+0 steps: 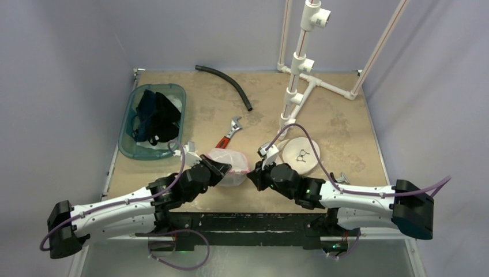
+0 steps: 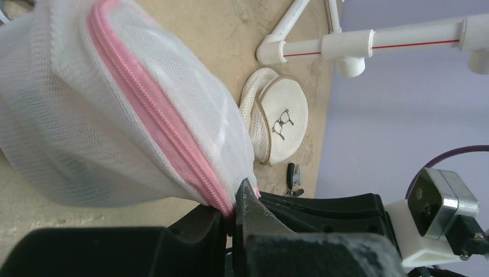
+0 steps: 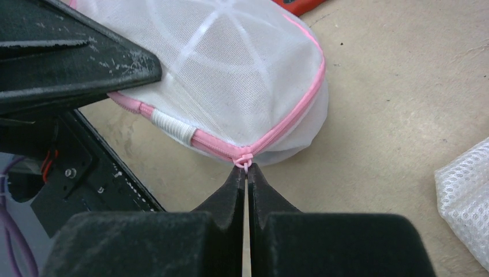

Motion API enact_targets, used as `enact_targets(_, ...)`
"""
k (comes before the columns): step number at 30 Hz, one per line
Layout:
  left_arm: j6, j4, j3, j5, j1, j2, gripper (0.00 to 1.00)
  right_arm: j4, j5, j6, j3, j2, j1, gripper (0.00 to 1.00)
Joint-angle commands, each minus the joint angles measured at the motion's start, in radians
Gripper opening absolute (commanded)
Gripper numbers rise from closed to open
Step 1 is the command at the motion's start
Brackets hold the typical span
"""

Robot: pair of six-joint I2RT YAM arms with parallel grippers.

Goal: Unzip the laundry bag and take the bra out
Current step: Unzip the laundry bag at the center of the board.

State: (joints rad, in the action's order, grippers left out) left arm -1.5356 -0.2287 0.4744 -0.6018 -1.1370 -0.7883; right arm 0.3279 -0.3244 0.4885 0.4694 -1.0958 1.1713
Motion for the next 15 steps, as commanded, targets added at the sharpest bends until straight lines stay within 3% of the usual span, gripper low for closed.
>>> enact_targets(1,0.119,-0.021,-0.017,0.027,0.108,0.032,0.00,-0.104,-0.069,0.045,-0.019,0.024,-0.001,0.00)
enact_targets(8,0.256,0.100,-0.037,0.270,0.280,-0.016,0.00,-0.209,-0.157,0.144,-0.016,0.100,-0.001,0.00)
enact_targets(15,0.361,0.326,-0.008,0.489,0.391,-0.144,0.00,-0.303,-0.207,0.235,-0.025,0.256,0.001,0.00)
